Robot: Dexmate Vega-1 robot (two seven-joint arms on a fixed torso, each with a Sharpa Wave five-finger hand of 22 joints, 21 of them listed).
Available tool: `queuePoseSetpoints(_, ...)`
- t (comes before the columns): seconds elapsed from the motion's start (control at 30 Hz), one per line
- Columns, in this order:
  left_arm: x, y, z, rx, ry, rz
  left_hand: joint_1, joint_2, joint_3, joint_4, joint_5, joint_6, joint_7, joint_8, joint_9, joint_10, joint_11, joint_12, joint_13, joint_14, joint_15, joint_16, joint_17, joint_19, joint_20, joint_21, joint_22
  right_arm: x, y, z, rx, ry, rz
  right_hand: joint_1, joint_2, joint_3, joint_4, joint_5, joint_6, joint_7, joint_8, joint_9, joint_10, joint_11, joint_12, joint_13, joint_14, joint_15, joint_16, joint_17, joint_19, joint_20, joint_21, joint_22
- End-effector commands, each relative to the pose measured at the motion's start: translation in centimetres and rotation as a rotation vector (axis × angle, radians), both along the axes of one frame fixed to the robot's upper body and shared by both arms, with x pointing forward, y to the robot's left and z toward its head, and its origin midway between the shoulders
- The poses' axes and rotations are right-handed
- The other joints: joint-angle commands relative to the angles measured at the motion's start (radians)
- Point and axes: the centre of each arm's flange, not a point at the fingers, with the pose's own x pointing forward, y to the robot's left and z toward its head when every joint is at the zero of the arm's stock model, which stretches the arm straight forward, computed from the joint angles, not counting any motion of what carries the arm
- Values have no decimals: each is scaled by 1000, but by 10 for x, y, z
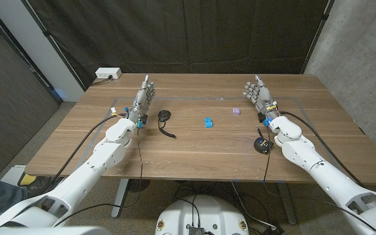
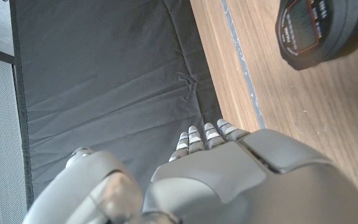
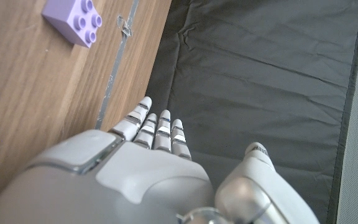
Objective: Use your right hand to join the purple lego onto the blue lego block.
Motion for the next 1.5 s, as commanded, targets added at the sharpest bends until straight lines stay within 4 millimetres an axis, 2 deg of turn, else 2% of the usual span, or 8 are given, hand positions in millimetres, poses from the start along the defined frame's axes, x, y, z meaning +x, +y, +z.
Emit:
queuePoseSetpoints(0.03,-7,3,4,25,1,14,8,1,0,3,7,8,9,6,4,6,5,6,4,-2,0,8,3,-4,-10,7,5,-4,10,5,-68,-19,-28,14,3,9,-2,5,15,-2,7,1,11,-1,8,2,11,2,4,4,9,-19,7,3)
queuePoseSetpoints(0.5,-18,8,11,60,-16,4,16,8,-2,-2,15,23,9,9,5,23,5,11,4,14,-1,11,3,6,-5,10,5,-24,18,9,-147,-81,-128,62,17,25,-30,0,49,-35,18,3,43,-32,20,2,35,-17,9,4,24,-26,12,2)
queuePoseSetpoints(0.93,-12,11,15,102,-48,-36,28,18,0,-7,21,35,3,12,5,33,-4,12,4,26,-5,12,2,7,-7,10,5,-37,20,16,-243,-129,-203,90,20,32,-47,-4,69,-59,23,4,61,-50,25,3,46,-25,9,4,31,-29,14,2)
queuePoseSetpoints(1.2,-6,7,17,143,-54,-37,38,25,2,-11,25,42,0,12,5,45,-9,15,4,39,-8,14,2,16,-7,12,5,-44,18,19,-287,-148,-236,102,22,35,-55,-5,75,-63,24,4,70,-53,27,3,55,-30,10,4,39,-31,16,3)
queuePoseSetpoints(1.5,-10,-3,20,127,-76,-37,50,34,3,-16,31,61,-3,16,5,62,-9,17,4,63,-9,18,2,30,-6,16,5,-53,11,24,-345,-193,-281,122,25,40,-65,-6,100,-78,30,6,91,-63,32,3,68,-38,11,4,47,-36,18,3)
